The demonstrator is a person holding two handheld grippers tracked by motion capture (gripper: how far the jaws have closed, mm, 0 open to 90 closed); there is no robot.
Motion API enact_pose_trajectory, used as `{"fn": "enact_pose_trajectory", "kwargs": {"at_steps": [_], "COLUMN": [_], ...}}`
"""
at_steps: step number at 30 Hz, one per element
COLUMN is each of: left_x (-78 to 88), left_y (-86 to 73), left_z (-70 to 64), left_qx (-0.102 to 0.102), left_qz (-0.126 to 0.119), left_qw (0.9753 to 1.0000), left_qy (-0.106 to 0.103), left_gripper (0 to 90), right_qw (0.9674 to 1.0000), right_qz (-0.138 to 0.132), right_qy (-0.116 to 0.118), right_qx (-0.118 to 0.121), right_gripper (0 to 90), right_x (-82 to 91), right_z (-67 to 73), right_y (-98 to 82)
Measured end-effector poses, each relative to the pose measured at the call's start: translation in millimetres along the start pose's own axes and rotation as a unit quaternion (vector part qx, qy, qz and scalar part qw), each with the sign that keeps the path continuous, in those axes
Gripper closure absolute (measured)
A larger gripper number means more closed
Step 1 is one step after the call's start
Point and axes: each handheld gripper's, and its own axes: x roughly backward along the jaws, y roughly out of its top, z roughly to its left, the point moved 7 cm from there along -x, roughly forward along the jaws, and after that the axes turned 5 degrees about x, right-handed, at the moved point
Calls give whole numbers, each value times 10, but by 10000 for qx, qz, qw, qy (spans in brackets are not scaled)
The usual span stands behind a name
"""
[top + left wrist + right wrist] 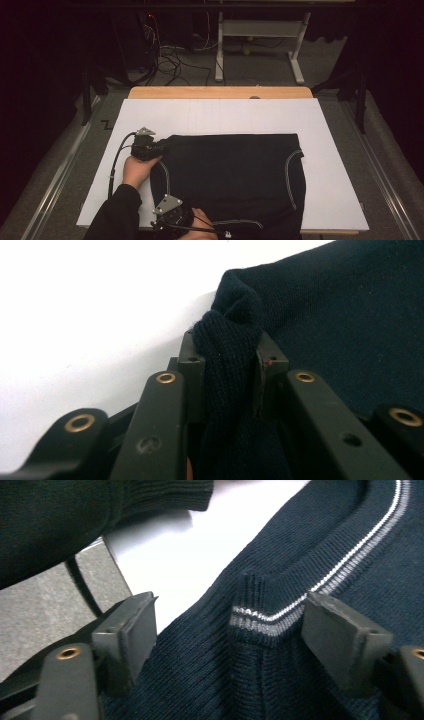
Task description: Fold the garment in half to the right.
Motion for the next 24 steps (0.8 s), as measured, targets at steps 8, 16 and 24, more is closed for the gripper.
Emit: {"fn": "enact_pose_trajectory", "kwargs": {"at_steps": [8,16,24], "left_x": [1,1,2], "left_y": [-1,-2,-2], "left_z": [0,0,1], "left_qx": [8,19,24], "left_qz": [-2,-1,2], "left_qw": [10000,10000,10000], "left_qy": [-2,-6,-13], "left_gripper": [685,684,684], "right_qw": [9996,9995,9992], "right_qz": [82,87,112], "right_qy": [-232,-303,-370], "right_qx": [105,55,62], "right_gripper": [331,466,611], "right_x": [-11,21,46], "right_z": [-6,-45,-77], "right_y": [8,-1,-11]}}
